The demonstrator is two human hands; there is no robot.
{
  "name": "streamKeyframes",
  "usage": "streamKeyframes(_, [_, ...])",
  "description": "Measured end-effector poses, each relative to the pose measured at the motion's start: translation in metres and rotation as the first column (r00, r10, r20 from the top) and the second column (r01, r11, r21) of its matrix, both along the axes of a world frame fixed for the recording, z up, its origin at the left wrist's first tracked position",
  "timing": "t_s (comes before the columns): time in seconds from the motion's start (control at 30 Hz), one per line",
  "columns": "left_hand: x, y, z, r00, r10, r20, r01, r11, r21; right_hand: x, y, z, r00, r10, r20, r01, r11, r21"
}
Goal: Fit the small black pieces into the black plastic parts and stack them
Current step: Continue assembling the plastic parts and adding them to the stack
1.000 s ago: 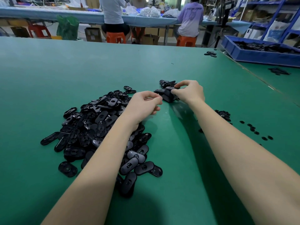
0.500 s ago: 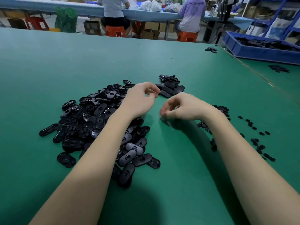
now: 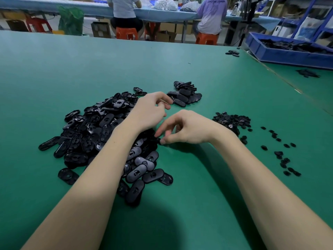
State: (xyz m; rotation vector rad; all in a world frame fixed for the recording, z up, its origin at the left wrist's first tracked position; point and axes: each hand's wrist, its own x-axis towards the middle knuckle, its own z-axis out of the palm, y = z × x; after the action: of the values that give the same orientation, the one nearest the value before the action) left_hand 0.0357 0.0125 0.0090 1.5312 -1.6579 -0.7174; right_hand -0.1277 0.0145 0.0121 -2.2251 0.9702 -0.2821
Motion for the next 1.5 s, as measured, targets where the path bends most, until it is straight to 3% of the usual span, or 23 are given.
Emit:
streamKeyframes(0.2, [0.001,0.001,-0.002,1.0,-0.023,-0.01,0.023,1.0,0.017,-0.017,-0.009,0.005,0.993,-0.108,0.047,0.109,0.994,-0.008])
streamKeyframes(0.4, [-0.001,0.006,-0.001,0.996,-0.092,0.007,0.091,0.995,0.042,-0.046,-0.021,0.008,0.946,-0.32,0.05,0.32,0.947,0.014])
streamKeyframes(0.5, [-0.003,0.008,-0.001,0.987,-0.134,0.094,0.132,0.991,0.024,-0.057,-0.022,0.01,0.923,-0.378,0.069,0.377,0.926,0.03])
streamKeyframes(0.7, [-0.011,0.013,-0.002,0.938,-0.244,0.246,0.254,0.967,-0.01,-0.065,-0.022,0.017,0.92,-0.377,0.104,0.373,0.926,0.054])
streamKeyframes(0.93, [-0.018,0.011,-0.002,0.958,-0.183,0.221,0.217,0.965,-0.144,-0.066,-0.021,0.017,0.921,-0.365,0.137,0.358,0.931,0.075])
streamKeyframes(1.17, [-0.018,0.012,-0.002,0.959,-0.176,0.222,0.214,0.964,-0.157,-0.064,-0.019,0.015,0.884,-0.411,0.222,0.389,0.911,0.14])
streamKeyframes(1.3, [-0.023,0.013,0.001,0.971,-0.173,0.164,0.192,0.976,-0.107,-0.062,-0.019,0.015,0.871,-0.426,0.245,0.398,0.904,0.155])
streamKeyframes(1.43, [-0.023,0.013,0.002,0.985,-0.168,-0.041,0.17,0.983,0.07,-0.064,-0.018,0.017,0.861,-0.468,0.202,0.447,0.883,0.143])
streamKeyframes(1.5, [-0.021,0.014,0.003,0.981,-0.154,-0.119,0.167,0.98,0.108,-0.071,-0.021,0.019,0.833,-0.534,0.141,0.531,0.845,0.061])
